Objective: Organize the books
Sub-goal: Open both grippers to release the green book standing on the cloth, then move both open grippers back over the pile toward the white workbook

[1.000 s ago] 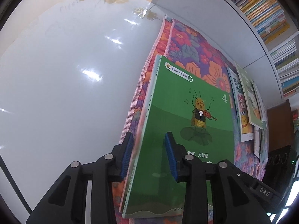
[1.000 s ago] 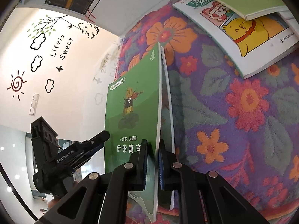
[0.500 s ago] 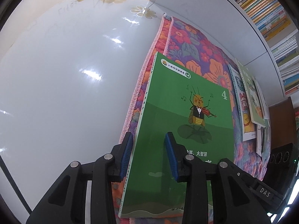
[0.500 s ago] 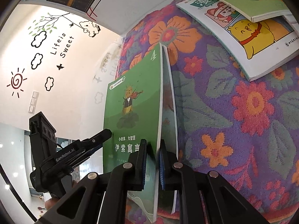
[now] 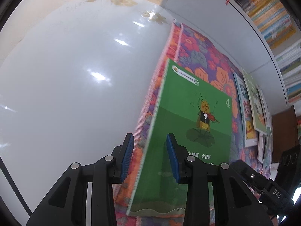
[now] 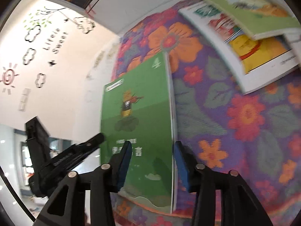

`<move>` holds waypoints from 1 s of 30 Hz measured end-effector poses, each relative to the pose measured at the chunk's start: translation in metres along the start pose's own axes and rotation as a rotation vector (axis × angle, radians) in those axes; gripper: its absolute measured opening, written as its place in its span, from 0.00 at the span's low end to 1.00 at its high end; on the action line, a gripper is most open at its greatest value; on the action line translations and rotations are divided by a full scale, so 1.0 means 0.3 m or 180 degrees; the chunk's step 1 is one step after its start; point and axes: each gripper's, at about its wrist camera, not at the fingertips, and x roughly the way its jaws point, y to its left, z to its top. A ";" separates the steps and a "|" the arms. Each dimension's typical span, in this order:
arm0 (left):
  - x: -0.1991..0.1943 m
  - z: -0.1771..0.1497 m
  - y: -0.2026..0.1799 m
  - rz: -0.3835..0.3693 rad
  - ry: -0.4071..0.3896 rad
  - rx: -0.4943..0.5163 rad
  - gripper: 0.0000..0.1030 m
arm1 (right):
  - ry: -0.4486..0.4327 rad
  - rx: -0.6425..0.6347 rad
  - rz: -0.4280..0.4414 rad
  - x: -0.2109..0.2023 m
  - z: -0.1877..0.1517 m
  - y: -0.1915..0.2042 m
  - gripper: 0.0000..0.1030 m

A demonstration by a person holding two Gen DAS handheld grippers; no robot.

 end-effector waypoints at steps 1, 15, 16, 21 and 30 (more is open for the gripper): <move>-0.011 0.002 0.006 0.0016 -0.0024 -0.0028 0.32 | -0.0059 -0.0029 -0.0025 -0.016 0.000 0.004 0.49; -0.097 0.034 -0.264 -0.0055 -0.0256 0.0310 0.32 | -0.0601 -0.0052 0.0407 -0.228 0.054 -0.108 0.49; -0.088 0.037 -0.309 -0.0092 -0.0250 0.0359 0.32 | -0.0663 -0.0054 0.0407 -0.256 0.061 -0.126 0.49; -0.038 0.034 -0.515 -0.0251 -0.0200 0.0564 0.32 | -0.0999 -0.0049 0.0219 -0.418 0.095 -0.258 0.49; 0.075 -0.040 -0.925 -0.0538 -0.0015 0.0940 0.34 | -0.1430 0.0205 -0.0238 -0.742 0.157 -0.632 0.49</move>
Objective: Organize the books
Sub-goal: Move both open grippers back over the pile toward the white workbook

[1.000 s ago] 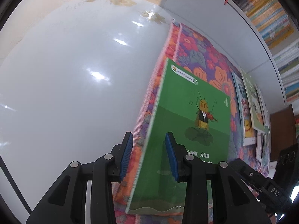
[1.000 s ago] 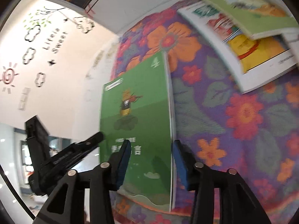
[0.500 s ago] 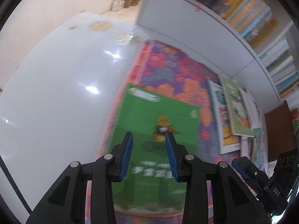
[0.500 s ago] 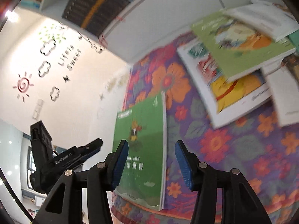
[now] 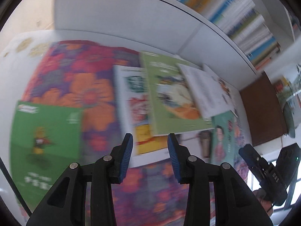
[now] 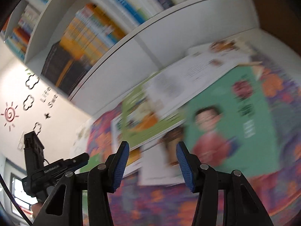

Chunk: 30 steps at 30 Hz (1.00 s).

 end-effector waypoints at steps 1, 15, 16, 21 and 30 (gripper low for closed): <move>0.022 0.003 -0.050 -0.0032 0.0012 0.0047 0.34 | -0.0019 0.0007 -0.0020 -0.017 0.022 -0.032 0.49; 0.272 0.134 -0.387 -0.0037 0.0007 0.0049 0.34 | -0.0341 -0.0277 -0.0143 0.033 0.402 -0.314 0.49; 0.286 0.148 -0.399 0.0006 -0.0018 0.0032 0.34 | -0.0346 -0.0303 -0.0123 0.051 0.422 -0.319 0.49; 0.371 0.231 -0.412 0.0160 -0.0086 -0.0104 0.34 | -0.0153 -0.0453 0.0004 0.207 0.553 -0.367 0.49; 0.473 0.260 -0.429 0.0383 -0.0005 -0.0143 0.34 | 0.0151 -0.0601 -0.0044 0.436 0.707 -0.413 0.49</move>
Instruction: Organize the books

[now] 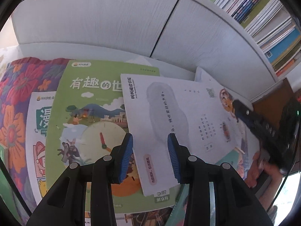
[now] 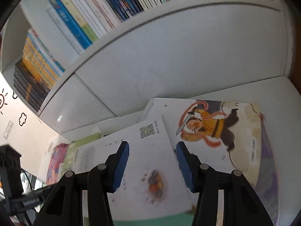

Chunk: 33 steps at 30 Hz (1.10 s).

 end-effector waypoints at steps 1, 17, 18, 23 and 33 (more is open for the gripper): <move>0.005 -0.001 0.001 0.0001 0.0006 -0.0012 0.34 | 0.0026 0.0021 -0.0014 0.015 0.008 -0.012 0.49; 0.047 0.031 -0.053 0.0260 0.0011 0.0144 0.37 | 0.0598 -0.0195 0.0239 0.159 0.070 -0.014 0.54; 0.046 0.031 -0.048 0.0274 0.0004 0.0142 0.37 | 0.0565 -0.0123 0.0384 0.146 0.073 -0.027 0.55; 0.046 0.026 -0.034 0.0238 0.0011 0.0094 0.37 | 0.0424 0.0073 0.0958 0.050 0.079 -0.079 0.55; -0.004 -0.036 0.023 0.0124 -0.0020 0.0019 0.37 | 0.0108 0.0064 0.1808 -0.189 0.089 0.018 0.54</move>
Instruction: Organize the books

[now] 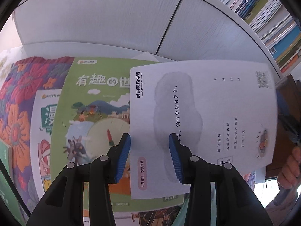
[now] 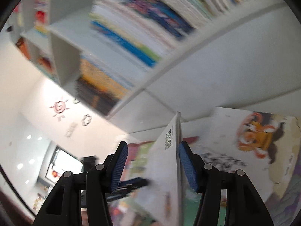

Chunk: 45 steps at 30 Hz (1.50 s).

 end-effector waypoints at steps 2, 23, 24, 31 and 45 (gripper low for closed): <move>-0.014 -0.024 0.014 -0.0018 -0.0018 -0.0031 0.37 | 0.0067 -0.0152 0.0006 -0.008 -0.013 0.080 0.54; -0.082 -0.155 0.092 0.0149 -0.0061 0.0182 0.37 | 0.0618 0.0429 -0.0665 -0.028 -0.483 -0.144 0.41; -0.084 -0.158 0.085 0.0172 -0.0072 0.0225 0.37 | 0.0508 0.0475 -0.0579 -0.036 -0.483 -0.165 0.41; -0.071 -0.147 0.081 0.0185 -0.0081 0.0317 0.41 | 0.0454 0.0591 -0.0235 0.009 -0.422 -0.213 0.39; -0.084 -0.114 0.170 -0.0122 0.0042 -0.0084 0.44 | 0.0400 0.1480 0.0451 0.013 -0.490 -0.147 0.04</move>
